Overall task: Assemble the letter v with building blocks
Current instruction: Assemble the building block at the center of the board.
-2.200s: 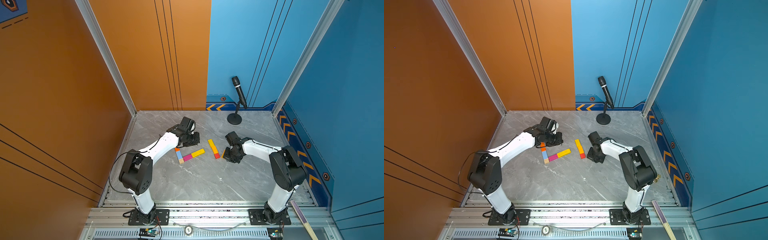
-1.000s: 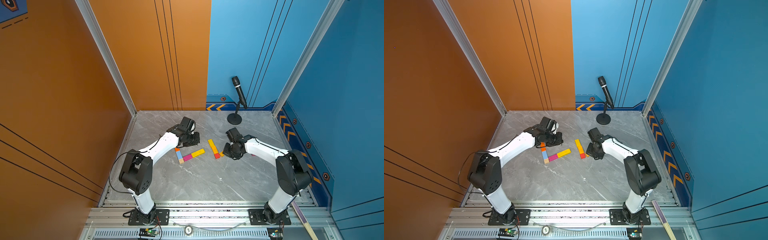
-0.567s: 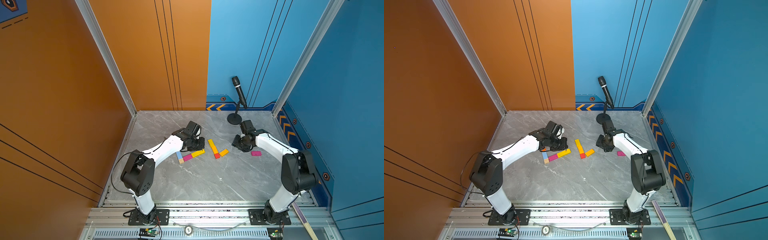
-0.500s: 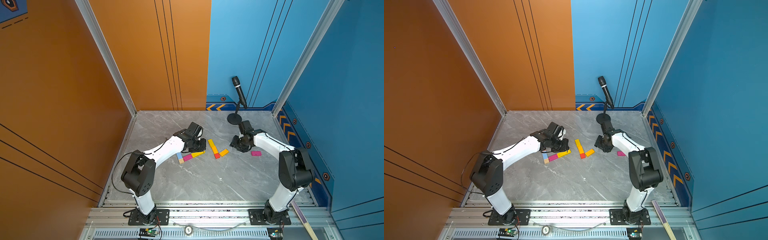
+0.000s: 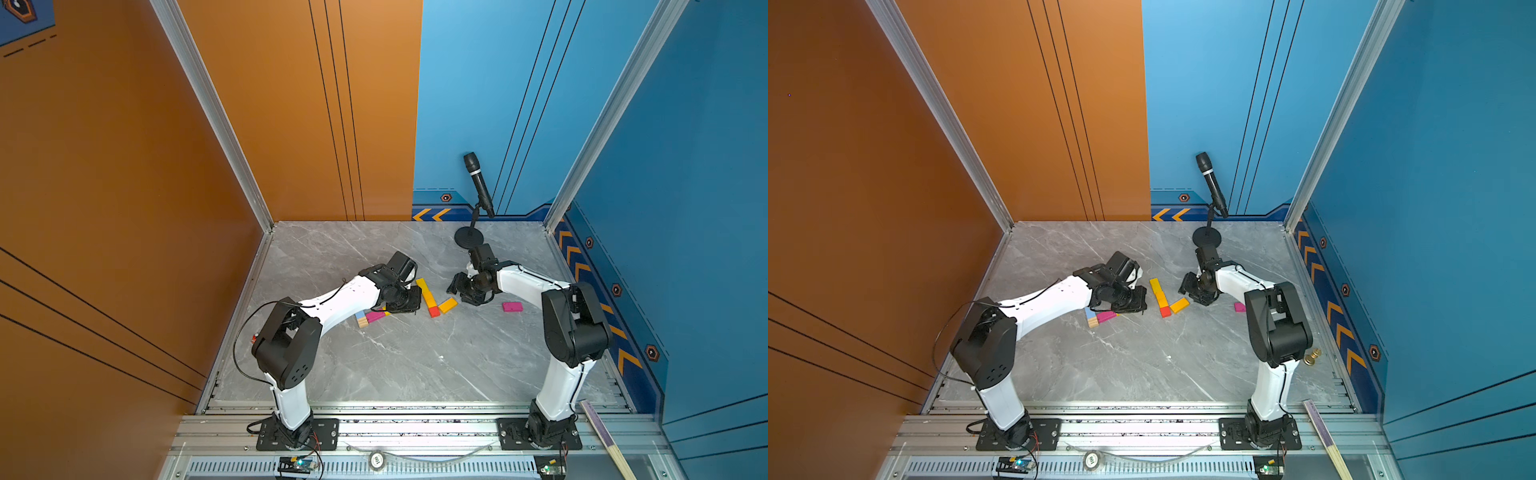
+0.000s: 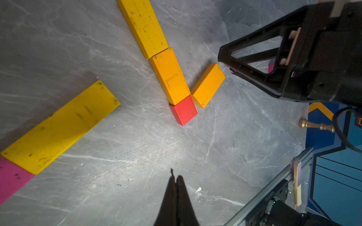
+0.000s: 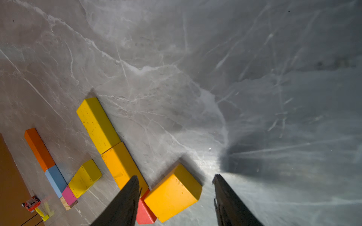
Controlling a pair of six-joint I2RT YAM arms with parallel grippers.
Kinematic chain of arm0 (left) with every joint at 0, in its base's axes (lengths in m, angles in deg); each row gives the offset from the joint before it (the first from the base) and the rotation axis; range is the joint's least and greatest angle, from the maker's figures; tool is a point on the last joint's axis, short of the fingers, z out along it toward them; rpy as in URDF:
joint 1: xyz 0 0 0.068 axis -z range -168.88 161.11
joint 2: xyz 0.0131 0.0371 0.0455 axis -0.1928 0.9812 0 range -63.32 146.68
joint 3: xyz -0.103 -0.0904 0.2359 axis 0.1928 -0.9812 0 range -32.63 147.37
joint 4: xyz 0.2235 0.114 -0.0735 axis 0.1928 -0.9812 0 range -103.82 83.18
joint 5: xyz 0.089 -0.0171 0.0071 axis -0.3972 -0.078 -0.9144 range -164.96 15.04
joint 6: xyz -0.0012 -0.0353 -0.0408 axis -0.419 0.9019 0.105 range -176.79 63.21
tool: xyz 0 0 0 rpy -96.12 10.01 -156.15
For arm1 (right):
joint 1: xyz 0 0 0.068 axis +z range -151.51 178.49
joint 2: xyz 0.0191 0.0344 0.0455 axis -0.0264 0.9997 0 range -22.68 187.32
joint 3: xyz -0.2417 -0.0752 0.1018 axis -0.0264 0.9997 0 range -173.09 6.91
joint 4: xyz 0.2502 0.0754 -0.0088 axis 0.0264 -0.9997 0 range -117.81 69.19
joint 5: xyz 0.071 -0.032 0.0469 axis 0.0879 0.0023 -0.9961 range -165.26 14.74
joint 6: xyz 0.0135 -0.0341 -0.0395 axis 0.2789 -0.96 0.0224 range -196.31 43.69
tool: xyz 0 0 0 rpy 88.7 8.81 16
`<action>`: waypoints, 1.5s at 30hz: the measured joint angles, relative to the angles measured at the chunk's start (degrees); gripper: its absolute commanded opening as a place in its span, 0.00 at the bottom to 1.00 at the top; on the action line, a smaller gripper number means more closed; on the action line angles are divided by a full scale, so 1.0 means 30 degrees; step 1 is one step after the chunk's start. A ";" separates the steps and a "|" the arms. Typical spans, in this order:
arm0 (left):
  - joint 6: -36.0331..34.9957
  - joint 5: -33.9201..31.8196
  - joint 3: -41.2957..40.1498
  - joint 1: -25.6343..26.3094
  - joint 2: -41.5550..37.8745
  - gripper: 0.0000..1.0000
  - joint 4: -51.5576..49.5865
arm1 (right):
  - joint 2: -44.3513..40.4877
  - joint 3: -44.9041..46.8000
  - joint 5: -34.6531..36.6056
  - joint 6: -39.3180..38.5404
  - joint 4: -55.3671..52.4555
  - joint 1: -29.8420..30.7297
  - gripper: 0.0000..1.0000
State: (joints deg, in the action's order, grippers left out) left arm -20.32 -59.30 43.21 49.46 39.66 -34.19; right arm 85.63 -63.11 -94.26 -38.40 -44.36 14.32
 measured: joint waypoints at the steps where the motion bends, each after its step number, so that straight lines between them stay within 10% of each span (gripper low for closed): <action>1: 0.0000 0.0000 0.0029 0.0000 0.0007 0.02 -0.0029 | 0.0124 0.0000 -0.0109 0.0000 0.0066 0.0058 0.63; 45: -0.0015 0.0466 0.0423 0.0379 0.1064 0.00 -0.0452 | 0.0423 -0.0401 0.0823 -0.0015 -0.0663 0.0801 0.60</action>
State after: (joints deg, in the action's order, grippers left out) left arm -20.36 -57.90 44.48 50.60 42.85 -35.55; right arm 86.90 -64.31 -91.79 -38.44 -46.35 16.73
